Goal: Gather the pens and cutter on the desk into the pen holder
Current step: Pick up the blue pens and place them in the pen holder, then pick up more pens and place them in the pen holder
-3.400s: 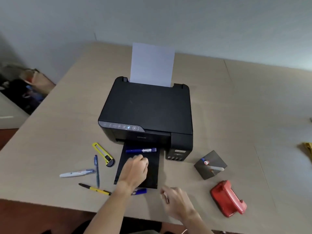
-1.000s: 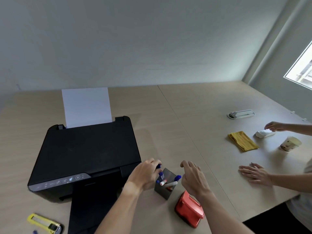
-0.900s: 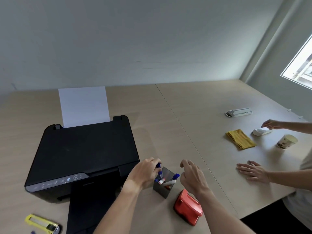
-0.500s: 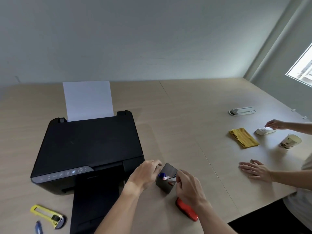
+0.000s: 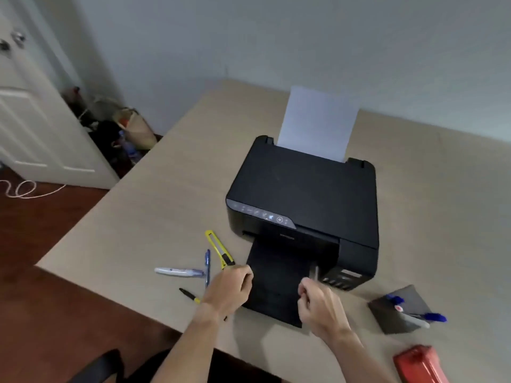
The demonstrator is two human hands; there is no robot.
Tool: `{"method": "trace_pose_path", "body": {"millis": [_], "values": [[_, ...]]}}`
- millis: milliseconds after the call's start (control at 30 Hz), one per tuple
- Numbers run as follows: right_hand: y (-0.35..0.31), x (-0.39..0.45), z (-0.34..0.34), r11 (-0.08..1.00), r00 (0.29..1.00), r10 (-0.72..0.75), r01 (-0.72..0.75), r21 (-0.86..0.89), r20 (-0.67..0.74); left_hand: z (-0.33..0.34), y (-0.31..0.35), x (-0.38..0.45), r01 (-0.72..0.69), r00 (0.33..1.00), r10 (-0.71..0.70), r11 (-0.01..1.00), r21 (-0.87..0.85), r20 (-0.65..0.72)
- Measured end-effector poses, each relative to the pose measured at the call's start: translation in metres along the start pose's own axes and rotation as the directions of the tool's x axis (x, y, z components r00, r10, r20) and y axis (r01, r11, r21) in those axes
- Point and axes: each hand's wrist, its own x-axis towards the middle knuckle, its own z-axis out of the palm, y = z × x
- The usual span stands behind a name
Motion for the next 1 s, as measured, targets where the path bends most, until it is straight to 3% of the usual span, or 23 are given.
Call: {"method": "trace_pose_path", "body": {"millis": [167,267,367,500,633,733,833,1000], "values": [[-0.071,0.013,0.053,0.967,0.958,-0.253,0.251,0.03,0.134,-0.02,-0.066,-0.04,0.264,0.963,-0.25,0.951,0.163,-0.102],[-0.106,0.011,0.078,0.913,0.878,-0.396,0.408,0.012,0.268,-0.027,-0.085,-0.053,0.363,0.932,-0.35,0.901,0.236,-0.099],[-0.129,0.008,0.097,0.859,0.799,-0.449,0.509,-0.052,0.4,-0.027,-0.096,-0.053,0.387,0.921,-0.386,0.894,0.224,-0.052],[-0.137,0.004,0.115,0.847,0.763,-0.347,0.504,-0.167,0.545,-0.021,-0.097,-0.041,0.315,0.945,-0.321,0.945,0.086,0.058],[-0.132,-0.001,0.123,0.848,0.787,-0.264,0.465,-0.255,0.557,-0.007,-0.093,-0.032,0.264,0.939,-0.297,0.945,0.191,0.174],[-0.13,0.005,0.121,0.864,0.842,-0.221,0.404,-0.302,0.493,-0.003,-0.09,-0.026,0.267,0.931,-0.329,0.908,0.324,0.157],[-0.124,0.0,0.129,0.883,0.802,-0.144,0.368,-0.29,0.579,-0.005,-0.089,-0.023,0.274,0.924,-0.358,0.865,0.42,0.135],[-0.11,-0.011,0.117,0.935,0.827,-0.166,0.305,-0.18,0.537,-0.001,-0.088,-0.028,0.36,0.906,-0.414,0.863,0.355,0.087]]}}
